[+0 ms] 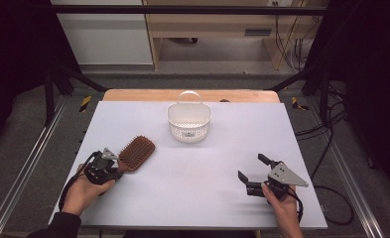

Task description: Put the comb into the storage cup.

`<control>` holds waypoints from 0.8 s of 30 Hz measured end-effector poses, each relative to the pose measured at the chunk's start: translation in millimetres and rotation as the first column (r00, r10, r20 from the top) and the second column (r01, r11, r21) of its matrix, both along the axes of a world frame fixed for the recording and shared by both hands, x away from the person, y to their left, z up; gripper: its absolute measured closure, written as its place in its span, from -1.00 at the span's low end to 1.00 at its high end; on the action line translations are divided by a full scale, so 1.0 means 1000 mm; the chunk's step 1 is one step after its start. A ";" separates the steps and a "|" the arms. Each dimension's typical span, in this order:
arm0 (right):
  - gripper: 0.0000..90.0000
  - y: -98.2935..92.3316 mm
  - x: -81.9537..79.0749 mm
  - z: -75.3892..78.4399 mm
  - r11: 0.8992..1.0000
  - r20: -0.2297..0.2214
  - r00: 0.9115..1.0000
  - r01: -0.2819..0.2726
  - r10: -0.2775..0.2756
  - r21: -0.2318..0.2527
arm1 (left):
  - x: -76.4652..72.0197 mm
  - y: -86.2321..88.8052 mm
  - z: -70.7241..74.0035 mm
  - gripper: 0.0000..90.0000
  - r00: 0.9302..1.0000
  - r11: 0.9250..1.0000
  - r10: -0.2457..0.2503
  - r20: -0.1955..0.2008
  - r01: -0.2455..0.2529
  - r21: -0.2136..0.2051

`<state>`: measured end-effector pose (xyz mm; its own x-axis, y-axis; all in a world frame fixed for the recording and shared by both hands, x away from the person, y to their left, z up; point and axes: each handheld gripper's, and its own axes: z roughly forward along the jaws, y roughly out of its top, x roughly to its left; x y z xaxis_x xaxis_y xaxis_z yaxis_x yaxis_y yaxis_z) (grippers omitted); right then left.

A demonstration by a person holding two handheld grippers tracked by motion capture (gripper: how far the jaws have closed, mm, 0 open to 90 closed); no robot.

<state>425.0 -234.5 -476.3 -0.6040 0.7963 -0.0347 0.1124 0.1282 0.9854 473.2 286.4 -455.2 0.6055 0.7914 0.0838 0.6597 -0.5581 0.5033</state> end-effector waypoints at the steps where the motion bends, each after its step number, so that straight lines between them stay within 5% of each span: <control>1: -0.87 0.000 0.000 0.000 1.000 0.000 1.000 -0.001 0.001 -0.003 | -0.001 0.000 0.000 0.61 1.000 1.000 0.000 0.013 0.000 0.003; 6: -0.87 0.001 0.000 0.000 1.000 -0.001 1.000 -0.002 0.002 -0.003 | -0.007 0.001 0.004 0.61 0.998 0.999 0.008 0.066 -0.005 -0.049; 13: -0.87 0.002 0.001 -0.003 1.000 -0.023 1.000 -0.004 0.004 0.006 | -0.015 -0.006 0.007 0.61 0.985 0.984 0.021 0.172 0.010 -0.175; 18: -0.88 0.006 0.003 -0.007 1.000 -0.057 0.998 0.002 -0.001 0.020 | -0.017 -0.021 0.002 0.61 0.969 0.970 0.019 0.245 0.041 -0.239; 21: -0.88 0.007 0.004 -0.007 0.999 -0.078 0.997 0.011 -0.008 0.048 | -0.018 -0.025 0.001 0.61 0.963 0.966 0.018 0.267 0.052 -0.254; 24: -0.88 0.008 0.005 -0.006 0.994 -0.090 0.996 0.020 -0.010 0.103 | -0.023 -0.028 0.002 0.61 0.950 0.962 0.021 0.312 0.065 -0.265</control>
<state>429.7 -226.2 -482.1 -0.5889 0.8017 0.1021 0.2018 0.0236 0.9791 450.3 258.9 -453.2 0.6013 0.7971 0.0558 0.4362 -0.3860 0.8129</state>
